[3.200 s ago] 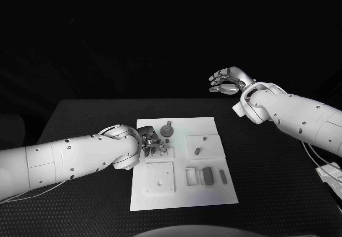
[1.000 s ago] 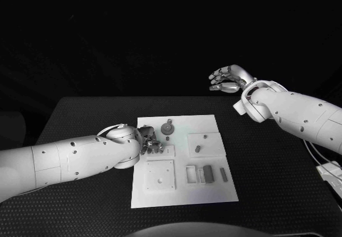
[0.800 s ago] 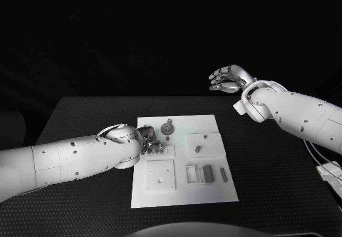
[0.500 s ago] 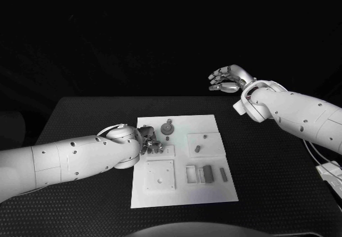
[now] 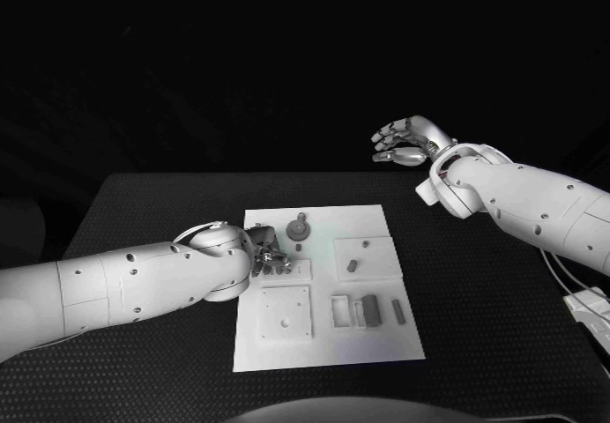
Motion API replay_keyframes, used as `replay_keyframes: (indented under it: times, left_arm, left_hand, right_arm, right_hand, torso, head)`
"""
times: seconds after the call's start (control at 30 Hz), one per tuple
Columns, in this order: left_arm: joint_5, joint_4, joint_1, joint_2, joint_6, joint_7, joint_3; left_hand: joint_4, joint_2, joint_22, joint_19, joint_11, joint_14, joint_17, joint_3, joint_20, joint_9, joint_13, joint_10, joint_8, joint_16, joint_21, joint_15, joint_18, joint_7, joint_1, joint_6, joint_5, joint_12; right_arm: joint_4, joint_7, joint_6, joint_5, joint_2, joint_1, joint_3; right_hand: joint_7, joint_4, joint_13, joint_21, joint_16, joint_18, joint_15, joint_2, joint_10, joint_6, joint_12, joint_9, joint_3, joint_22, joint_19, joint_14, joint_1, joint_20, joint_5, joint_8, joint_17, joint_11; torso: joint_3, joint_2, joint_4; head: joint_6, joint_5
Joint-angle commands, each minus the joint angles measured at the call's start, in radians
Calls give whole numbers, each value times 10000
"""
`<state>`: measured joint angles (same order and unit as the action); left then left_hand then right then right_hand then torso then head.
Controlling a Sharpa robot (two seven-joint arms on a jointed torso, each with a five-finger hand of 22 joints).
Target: Assemble the parts on the task board
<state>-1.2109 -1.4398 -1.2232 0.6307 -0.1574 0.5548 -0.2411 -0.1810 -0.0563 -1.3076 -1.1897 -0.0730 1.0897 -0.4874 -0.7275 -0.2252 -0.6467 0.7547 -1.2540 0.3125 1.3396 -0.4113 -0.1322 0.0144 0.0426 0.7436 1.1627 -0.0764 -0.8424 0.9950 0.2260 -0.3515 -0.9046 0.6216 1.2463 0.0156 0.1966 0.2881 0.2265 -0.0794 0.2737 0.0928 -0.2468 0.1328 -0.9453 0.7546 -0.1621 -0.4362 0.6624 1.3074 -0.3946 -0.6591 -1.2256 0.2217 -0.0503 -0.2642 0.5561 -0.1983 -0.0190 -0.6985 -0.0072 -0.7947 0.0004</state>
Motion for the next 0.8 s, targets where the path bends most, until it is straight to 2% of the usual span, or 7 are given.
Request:
replay_keyframes:
  times: [0.03,0.1,0.13,0.17,0.2,0.6,0.8]
  left_arm:
    - [215,-28,3,-33,87,-201,5]
    - [262,-26,3,-36,87,-213,5]
    - [289,-23,3,-38,90,-220,5]
    - [297,-21,3,-38,91,-224,5]
    - [317,-18,3,-39,94,-237,5]
    - [635,-22,3,-70,152,-333,6]
    - [772,-56,3,-40,107,-275,6]
  left_hand:
    - [-16,65,-202,9,52,-2,11,-28,-68,12,-6,40,-11,48,-60,-56,-144,-7,133,-77,-35,-46]
    - [-16,65,-202,9,52,-2,11,-28,-68,12,-6,40,-11,48,-60,-56,-144,-7,133,-77,-35,-46]
    - [-110,185,-205,20,58,-5,12,-82,-67,10,-4,38,-7,54,-62,-56,-144,-11,228,-79,-307,-50]
    - [-117,195,-206,20,58,-5,12,-86,-67,10,-4,38,-7,55,-62,-56,-144,-11,235,-79,-329,-50]
    - [-492,635,-217,56,97,-35,17,-73,-30,5,3,52,7,73,-82,-19,-144,-16,301,-85,-1048,-60]
    - [-916,1400,-202,107,80,-55,66,-72,3,61,-10,49,19,107,-104,27,-144,4,-61,-36,-1156,-71]
    - [-1029,1621,-205,119,77,-54,69,-126,10,75,-7,25,31,135,-118,43,-143,-5,-244,0,-1162,-87]
  right_arm:
    - [-3,116,144,-3,-13,7,5]
    - [-7,116,146,-3,-12,7,5]
    - [-9,114,147,-3,-12,7,5]
    - [-10,114,147,-3,-12,7,5]
    - [-10,115,148,-3,-11,7,5]
    - [-27,117,183,-3,-37,6,5]
    - [-30,115,190,-3,-35,6,5]
  right_hand:
    - [293,-11,-10,-40,-64,-138,-5,-28,75,-64,16,13,-47,273,53,50,64,-13,8,-53,-13,11]
    - [293,-11,-10,-40,-64,-138,-5,-28,75,-64,16,13,-47,273,53,50,64,-13,8,-53,-13,11]
    - [293,-11,-10,-40,-64,-138,-5,-28,75,-64,16,13,-47,273,53,50,64,-13,8,-53,-13,11]
    - [293,-11,-10,-40,-64,-138,-5,-28,75,-64,16,13,-47,273,53,50,64,-13,8,-53,-13,11]
    - [293,-11,-10,-40,-64,-138,-5,-28,75,-64,16,13,-47,273,53,50,64,-13,8,-53,-13,11]
    - [296,-19,-15,-43,-67,-146,-10,-36,74,-69,12,15,-57,273,63,60,92,-11,8,-55,-15,10]
    - [296,-16,-20,-45,-68,-149,-11,-40,75,-73,11,16,-58,273,68,65,97,-13,7,-56,-16,11]
  torso:
    - [-1,1,-2]
    - [0,0,-4]
    - [0,0,-4]
    - [0,0,-4]
    - [0,1,-2]
    - [5,1,-1]
    - [5,4,-4]
  head:
    - [-14,6]
    - [-18,5]
    - [-18,5]
    - [-18,5]
    - [-17,5]
    - [-36,5]
    - [-45,11]
